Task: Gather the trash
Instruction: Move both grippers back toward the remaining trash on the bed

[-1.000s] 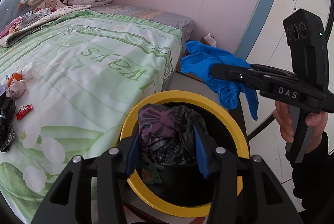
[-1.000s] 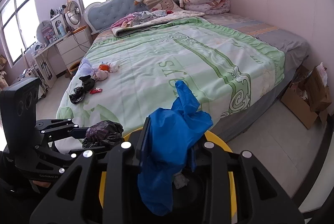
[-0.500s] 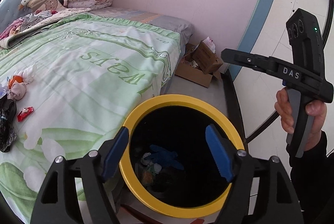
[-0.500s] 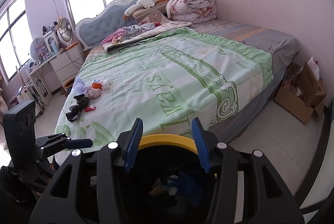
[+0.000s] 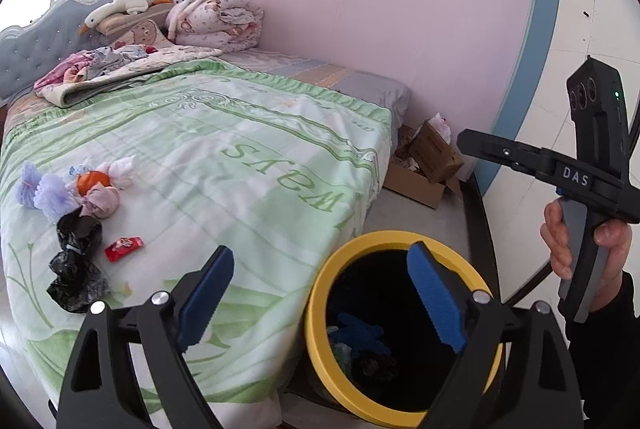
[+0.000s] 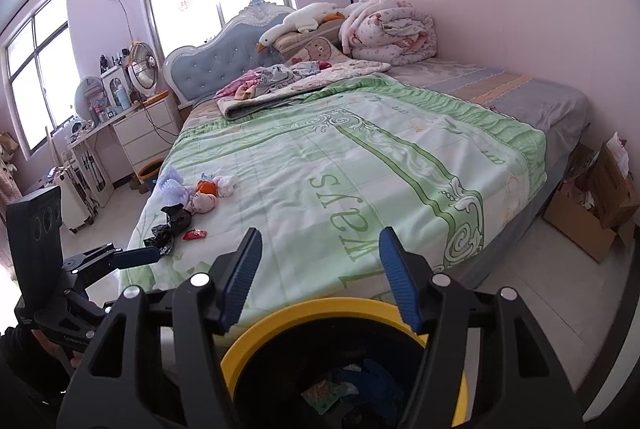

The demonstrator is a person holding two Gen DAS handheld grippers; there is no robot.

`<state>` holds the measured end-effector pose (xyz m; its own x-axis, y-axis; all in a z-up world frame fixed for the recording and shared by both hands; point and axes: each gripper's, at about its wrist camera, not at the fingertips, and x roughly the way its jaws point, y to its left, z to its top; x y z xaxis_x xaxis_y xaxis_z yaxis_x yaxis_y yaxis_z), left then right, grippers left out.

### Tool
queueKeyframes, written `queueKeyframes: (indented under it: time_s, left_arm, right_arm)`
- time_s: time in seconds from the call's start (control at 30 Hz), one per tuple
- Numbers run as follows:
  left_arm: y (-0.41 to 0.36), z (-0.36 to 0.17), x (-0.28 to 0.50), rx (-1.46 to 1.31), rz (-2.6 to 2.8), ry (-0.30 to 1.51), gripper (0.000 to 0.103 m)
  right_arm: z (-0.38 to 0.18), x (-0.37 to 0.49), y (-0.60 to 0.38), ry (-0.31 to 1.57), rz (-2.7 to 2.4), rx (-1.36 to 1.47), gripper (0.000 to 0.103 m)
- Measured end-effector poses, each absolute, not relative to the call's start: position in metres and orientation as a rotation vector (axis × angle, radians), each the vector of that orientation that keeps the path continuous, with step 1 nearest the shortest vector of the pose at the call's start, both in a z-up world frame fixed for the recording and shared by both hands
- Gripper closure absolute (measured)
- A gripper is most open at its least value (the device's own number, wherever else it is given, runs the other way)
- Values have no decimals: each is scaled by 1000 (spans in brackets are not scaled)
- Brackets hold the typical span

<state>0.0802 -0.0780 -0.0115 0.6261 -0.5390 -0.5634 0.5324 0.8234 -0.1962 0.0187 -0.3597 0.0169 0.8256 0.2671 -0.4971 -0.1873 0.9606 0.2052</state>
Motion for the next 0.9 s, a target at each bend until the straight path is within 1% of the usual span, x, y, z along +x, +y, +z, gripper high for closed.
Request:
queueKeyframes:
  time_s: [0.1,0.17,0.3,0.37,0.43,0.63,0.9]
  left_arm:
    - [-59,-2,87,-38,-573,620,15]
    - [-47,3,91,-52,-544,603,14]
    - [-22,14,99,-55,-481,570,11]
    - [-8,18,105,-63,-450,561,11]
    - [6,23,110,-65,-420,556,11]
    - [48,32,128,-68,-315,541,11]
    - [109,36,154,-85,-180,519,10]
  right_arm:
    - [22,26,-348,538,260,142,43]
    - [26,32,-339,535,272,136,38]
    - [32,46,-317,527,298,117,36]
    - [34,53,-305,522,316,118,31]
    - [35,61,-293,522,331,117,29]
    - [33,84,-249,534,394,98,26]
    - [26,111,-192,560,467,46,26]
